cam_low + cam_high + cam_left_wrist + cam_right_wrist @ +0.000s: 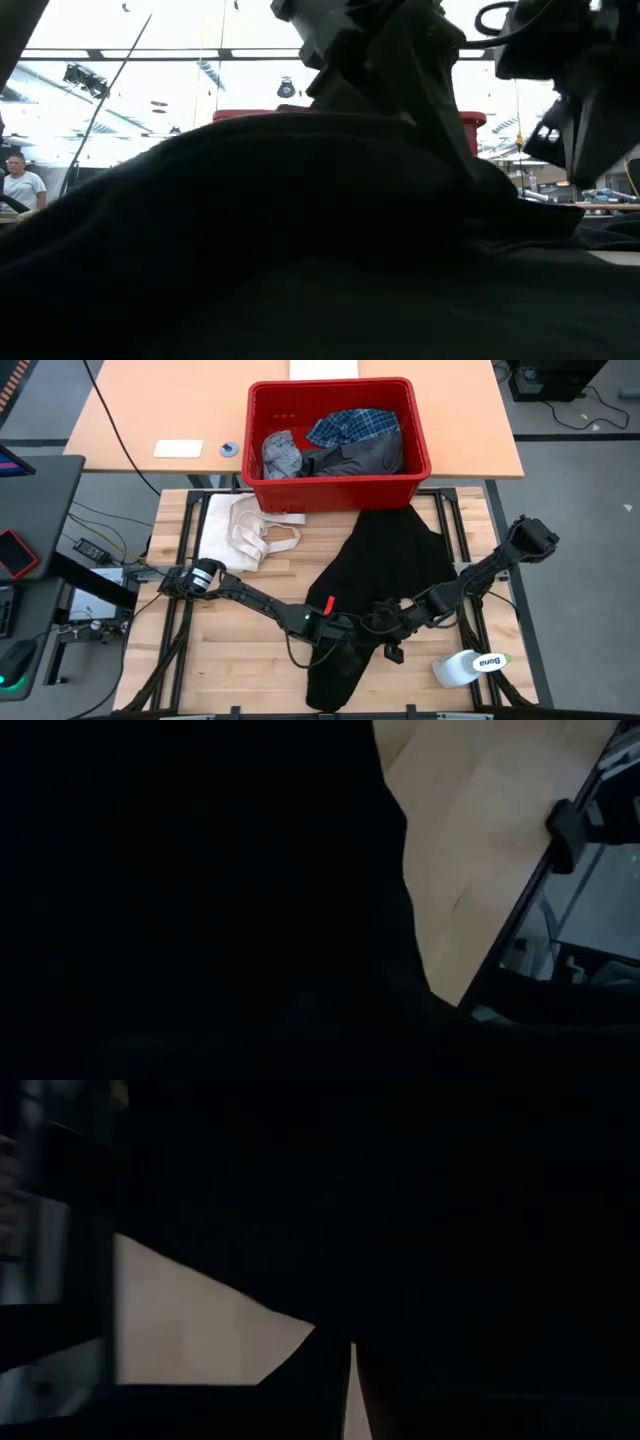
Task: Fold Laundry from Bin
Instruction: Fold the black shirt
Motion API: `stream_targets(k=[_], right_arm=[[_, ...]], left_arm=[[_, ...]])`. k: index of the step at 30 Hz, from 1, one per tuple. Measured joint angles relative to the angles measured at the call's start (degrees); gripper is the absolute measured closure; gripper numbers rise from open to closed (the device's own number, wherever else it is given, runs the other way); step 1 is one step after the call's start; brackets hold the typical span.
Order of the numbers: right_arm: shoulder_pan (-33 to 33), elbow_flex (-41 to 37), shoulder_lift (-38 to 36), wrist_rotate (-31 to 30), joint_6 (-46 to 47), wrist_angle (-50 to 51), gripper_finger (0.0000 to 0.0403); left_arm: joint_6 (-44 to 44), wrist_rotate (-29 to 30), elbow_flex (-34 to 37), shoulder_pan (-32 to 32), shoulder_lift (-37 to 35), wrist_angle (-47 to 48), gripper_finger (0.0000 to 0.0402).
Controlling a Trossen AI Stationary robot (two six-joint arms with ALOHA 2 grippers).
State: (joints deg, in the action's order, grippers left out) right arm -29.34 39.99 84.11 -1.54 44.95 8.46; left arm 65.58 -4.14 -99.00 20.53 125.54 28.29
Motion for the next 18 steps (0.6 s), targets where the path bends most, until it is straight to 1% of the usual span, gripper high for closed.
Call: stream_targets(k=[3,7,12,15,18], right_arm=[[0.62,0.00,3.06,-0.24,-0.12,-0.13,0.0373],[1.38,0.00,6.71,-1.06,-0.14,-2.70,0.0373],[1.40,0.00,9.71,-1.01,2.54,-4.74,0.0373],[1.40,0.09,10.70,-1.03,5.83,-5.44,0.0373],[1.40,0.20,11.30,-0.77,8.85,-5.75,0.0373]], left_arm=[[-0.23,0.54,0.02,-0.33,-0.89,0.05,0.0384],[-0.63,1.54,0.01,-0.44,-3.23,0.58,0.0384],[0.04,2.24,-0.02,0.54,-6.43,5.59,0.0384],[1.28,6.13,-0.04,1.62,-7.66,9.43,0.0384],[5.22,13.56,-0.02,3.36,-8.85,13.68,0.0384]])
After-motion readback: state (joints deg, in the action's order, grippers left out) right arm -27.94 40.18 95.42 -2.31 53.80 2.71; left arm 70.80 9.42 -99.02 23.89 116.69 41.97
